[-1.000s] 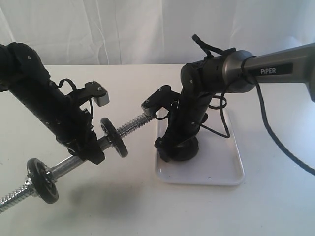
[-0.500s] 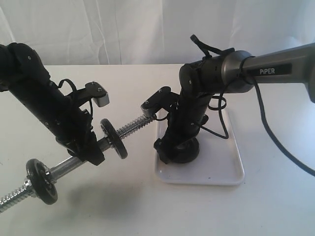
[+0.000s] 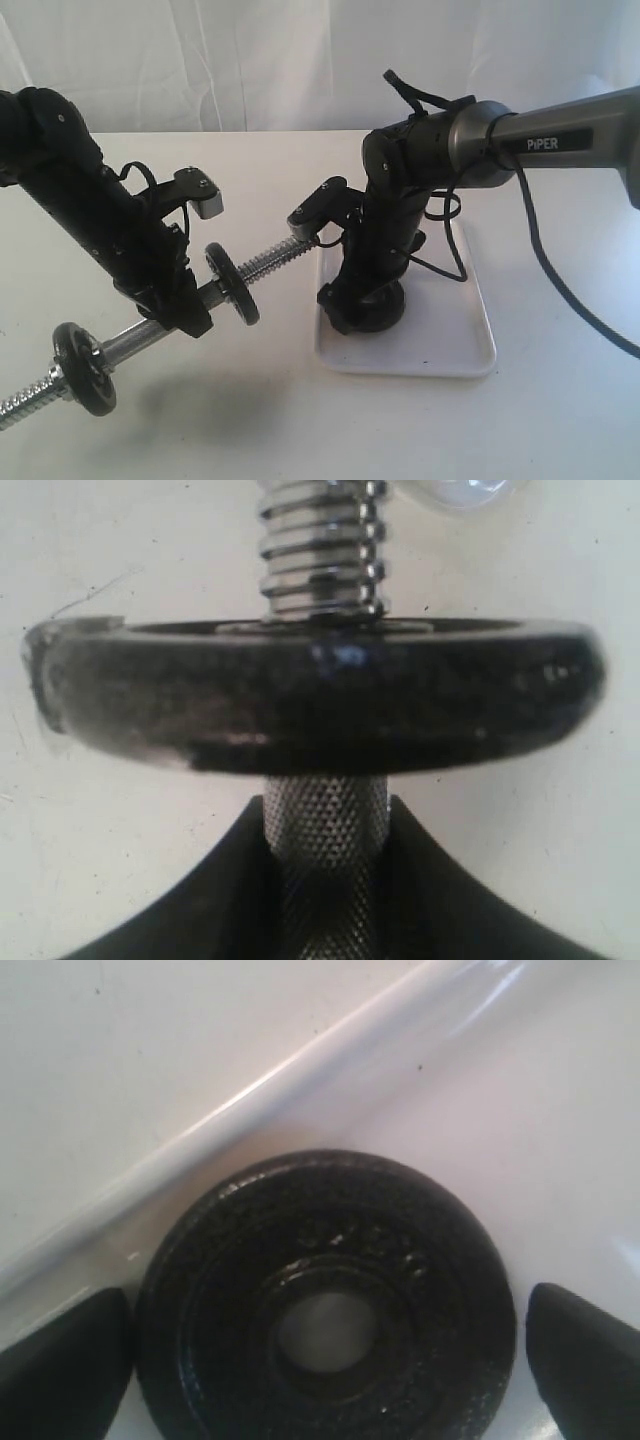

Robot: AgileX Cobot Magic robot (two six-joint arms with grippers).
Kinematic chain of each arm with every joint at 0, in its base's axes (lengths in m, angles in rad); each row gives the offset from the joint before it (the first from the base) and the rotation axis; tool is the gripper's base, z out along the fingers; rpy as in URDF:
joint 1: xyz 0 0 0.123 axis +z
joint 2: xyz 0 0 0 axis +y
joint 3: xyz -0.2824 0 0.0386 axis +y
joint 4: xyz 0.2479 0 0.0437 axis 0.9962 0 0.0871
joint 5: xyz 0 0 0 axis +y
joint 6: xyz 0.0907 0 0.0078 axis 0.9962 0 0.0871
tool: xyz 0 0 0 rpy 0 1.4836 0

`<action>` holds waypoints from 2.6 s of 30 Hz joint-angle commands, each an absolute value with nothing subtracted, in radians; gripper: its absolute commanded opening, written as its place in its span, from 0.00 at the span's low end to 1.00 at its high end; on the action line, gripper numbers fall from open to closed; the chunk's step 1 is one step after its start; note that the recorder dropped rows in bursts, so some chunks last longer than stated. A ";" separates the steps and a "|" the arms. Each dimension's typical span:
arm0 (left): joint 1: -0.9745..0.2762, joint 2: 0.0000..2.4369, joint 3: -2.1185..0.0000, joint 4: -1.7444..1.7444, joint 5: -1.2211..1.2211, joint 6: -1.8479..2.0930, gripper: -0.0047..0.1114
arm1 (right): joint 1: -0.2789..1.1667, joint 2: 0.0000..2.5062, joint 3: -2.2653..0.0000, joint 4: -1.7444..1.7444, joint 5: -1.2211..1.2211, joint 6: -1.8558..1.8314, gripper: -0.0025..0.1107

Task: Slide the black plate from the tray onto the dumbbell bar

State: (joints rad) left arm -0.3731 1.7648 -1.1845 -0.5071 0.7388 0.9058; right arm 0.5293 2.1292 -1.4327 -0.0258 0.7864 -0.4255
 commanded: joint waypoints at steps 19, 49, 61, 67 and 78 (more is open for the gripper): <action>-0.373 1.702 -1.218 -0.672 0.787 0.912 0.04 | 0.528 2.192 -1.395 -0.137 0.893 -0.441 0.28; -0.373 1.702 -1.218 -0.672 0.787 0.912 0.04 | 0.528 2.109 -1.395 -0.181 0.751 -0.277 0.02; -0.373 1.643 -1.218 -0.672 0.713 0.912 0.04 | 0.440 2.002 -1.395 -0.077 0.783 -0.199 0.02; -0.373 1.595 -1.218 -0.683 0.669 0.912 0.04 | 0.377 1.881 -1.395 -0.014 0.787 -0.211 0.02; -0.373 1.594 -1.218 -0.664 0.704 0.900 0.04 | 0.369 1.804 -1.395 0.186 0.770 -0.311 0.02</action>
